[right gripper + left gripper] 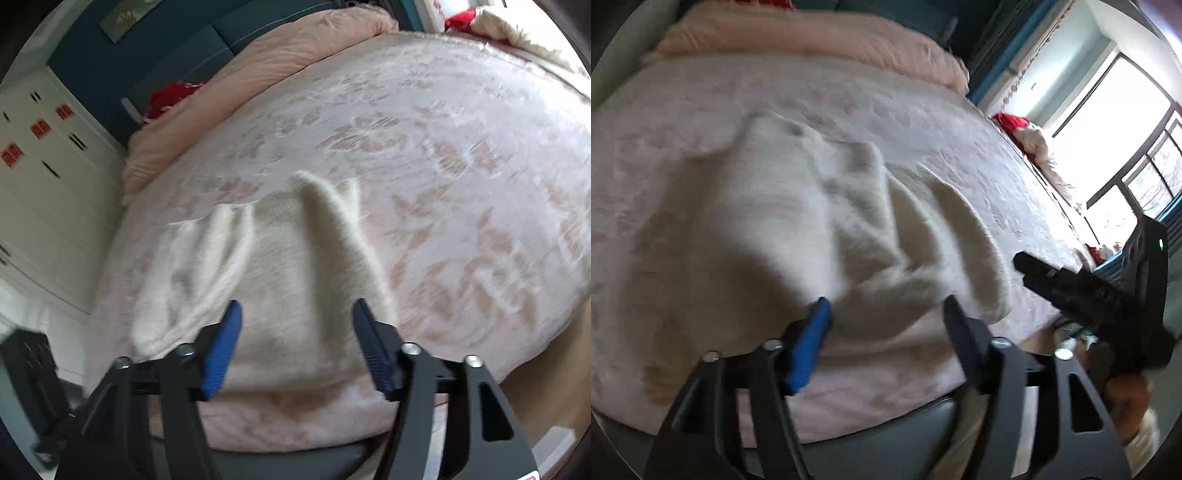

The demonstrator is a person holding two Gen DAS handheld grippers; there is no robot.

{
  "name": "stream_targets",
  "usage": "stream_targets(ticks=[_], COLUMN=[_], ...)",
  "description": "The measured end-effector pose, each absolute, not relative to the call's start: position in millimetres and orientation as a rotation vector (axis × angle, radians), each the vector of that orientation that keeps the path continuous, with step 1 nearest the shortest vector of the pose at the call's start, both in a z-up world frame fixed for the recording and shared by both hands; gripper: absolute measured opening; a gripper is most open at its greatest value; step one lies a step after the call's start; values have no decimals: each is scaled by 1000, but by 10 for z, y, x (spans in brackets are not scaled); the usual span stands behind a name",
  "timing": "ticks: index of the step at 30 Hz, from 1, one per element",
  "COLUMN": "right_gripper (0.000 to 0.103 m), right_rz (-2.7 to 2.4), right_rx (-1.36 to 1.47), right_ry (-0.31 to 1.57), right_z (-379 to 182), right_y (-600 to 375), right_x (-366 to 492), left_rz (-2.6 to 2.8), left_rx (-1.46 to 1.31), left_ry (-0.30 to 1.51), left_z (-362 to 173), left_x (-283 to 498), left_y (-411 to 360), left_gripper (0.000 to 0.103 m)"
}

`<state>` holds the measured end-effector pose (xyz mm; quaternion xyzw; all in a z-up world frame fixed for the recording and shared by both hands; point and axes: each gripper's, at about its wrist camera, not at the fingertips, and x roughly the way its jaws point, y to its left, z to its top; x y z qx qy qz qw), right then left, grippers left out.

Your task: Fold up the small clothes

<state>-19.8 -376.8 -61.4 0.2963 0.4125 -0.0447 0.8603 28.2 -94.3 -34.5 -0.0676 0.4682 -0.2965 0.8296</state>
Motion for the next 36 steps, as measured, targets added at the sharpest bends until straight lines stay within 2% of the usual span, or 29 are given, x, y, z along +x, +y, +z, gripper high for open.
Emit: stream_targets(ticks=[1, 2, 6, 11, 12, 13, 14, 15, 16, 17, 18, 21, 24, 26, 29, 31, 32, 33, 34, 36], right_gripper=[68, 70, 76, 76, 70, 57, 22, 21, 20, 19, 18, 18, 20, 21, 24, 28, 34, 37, 38, 44], right_rz=[-65, -30, 59, 99, 100, 105, 113, 116, 119, 135, 142, 137, 50, -31, -115, -100, -93, -86, -79, -68], right_rx=[646, 680, 705, 690, 685, 675, 647, 616, 596, 577, 564, 552, 488, 482, 545, 590, 602, 609, 614, 636], right_ry=[867, 870, 917, 1028, 1040, 1043, 1047, 1044, 1015, 933, 875, 703, 666, 773, 996, 955, 923, 917, 918, 932], right_z=[-638, -661, -701, -904, -941, -957, -961, -920, -832, -614, -435, 126, 207, -212, -1004, -1096, -1050, -1021, -1002, -1007], right_y=[-3750, -3675, -3361, -2991, -2930, -2887, -2815, -2756, -2737, -2756, -2781, -3000, -3345, -3630, -3883, -3876, -3846, -3825, -3808, -3784], right_x=[-164, -104, 186, 582, 640, 671, 741, 782, 803, 795, 768, 556, 335, 298, 262, 134, 95, 85, 81, 56], left_rz=[-594, -571, -470, -396, -387, -384, -397, -416, -425, -435, -434, -488, -521, -522, -509, -504, -500, -489, -479, -441], left_rx=[-110, -95, -67, 6, 31, 53, 57, 56, 50, 35, 17, -64, -63, -58, -66, -71, -71, -73, -75, -58], left_ry=[974, 959, 981, 995, 994, 1001, 1010, 1029, 1050, 1062, 1060, 1031, 1055, 1081, 1110, 1121, 1110, 1081, 1058, 1021], left_z=[-314, -322, -452, -695, -714, -762, -803, -832, -840, -824, -792, -594, -581, -626, -662, -650, -626, -576, -555, -540], left_x=[271, 239, 250, 309, 304, 318, 323, 352, 381, 396, 407, 401, 407, 397, 340, 312, 294, 273, 273, 309], left_y=[-826, -702, -433, -334, -313, -323, -347, -362, -377, -382, -385, -422, -549, -632, -693, -692, -681, -656, -635, -626], left_gripper=[84, 87, 88, 88, 88, 87, 77, 56, 47, 34, 28, 26, 29, 29, 38, 50, 56, 70, 78, 81])
